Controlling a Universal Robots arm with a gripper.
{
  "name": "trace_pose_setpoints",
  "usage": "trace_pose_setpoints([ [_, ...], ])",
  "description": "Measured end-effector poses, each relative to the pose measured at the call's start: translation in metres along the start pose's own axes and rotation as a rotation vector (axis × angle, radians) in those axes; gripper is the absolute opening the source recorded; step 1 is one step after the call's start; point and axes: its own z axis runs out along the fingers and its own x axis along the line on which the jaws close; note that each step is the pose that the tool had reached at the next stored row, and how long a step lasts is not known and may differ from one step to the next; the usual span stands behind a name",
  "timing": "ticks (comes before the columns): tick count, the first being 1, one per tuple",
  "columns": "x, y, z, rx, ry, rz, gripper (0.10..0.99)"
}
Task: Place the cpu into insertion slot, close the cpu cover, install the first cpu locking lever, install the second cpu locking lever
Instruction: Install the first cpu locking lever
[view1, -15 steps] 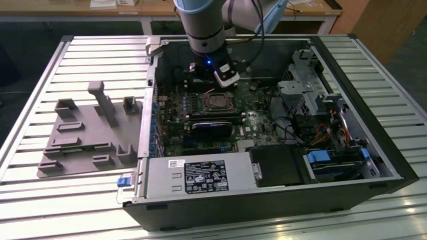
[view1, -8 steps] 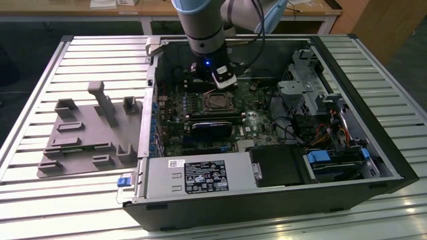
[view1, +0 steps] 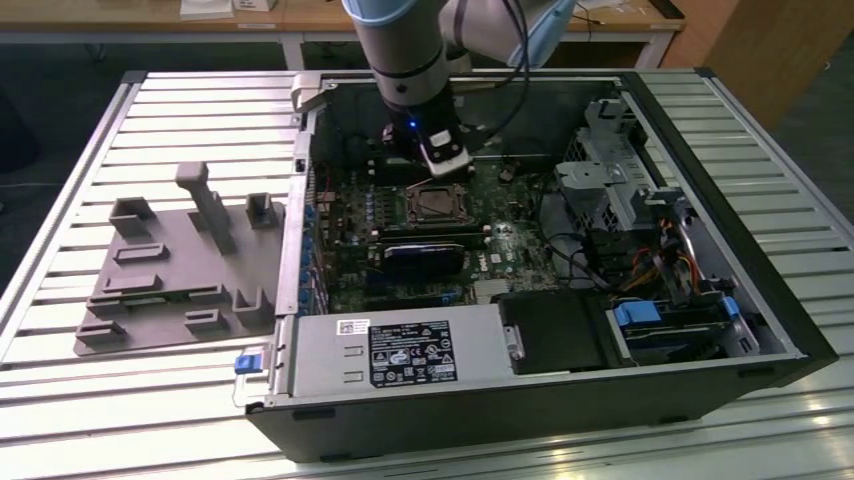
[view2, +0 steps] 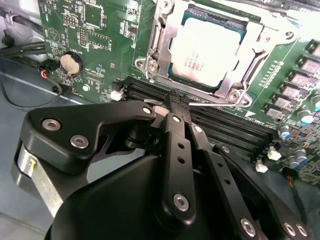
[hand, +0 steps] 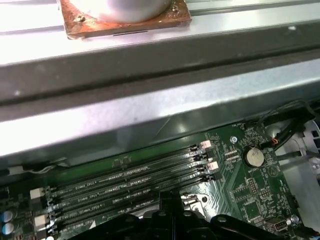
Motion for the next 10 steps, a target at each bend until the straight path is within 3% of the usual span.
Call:
trace_pose_setpoints([
  [10, 0.0034, 0.0074, 0.0025, 0.009, -0.0096, 0.029, 0.102],
])
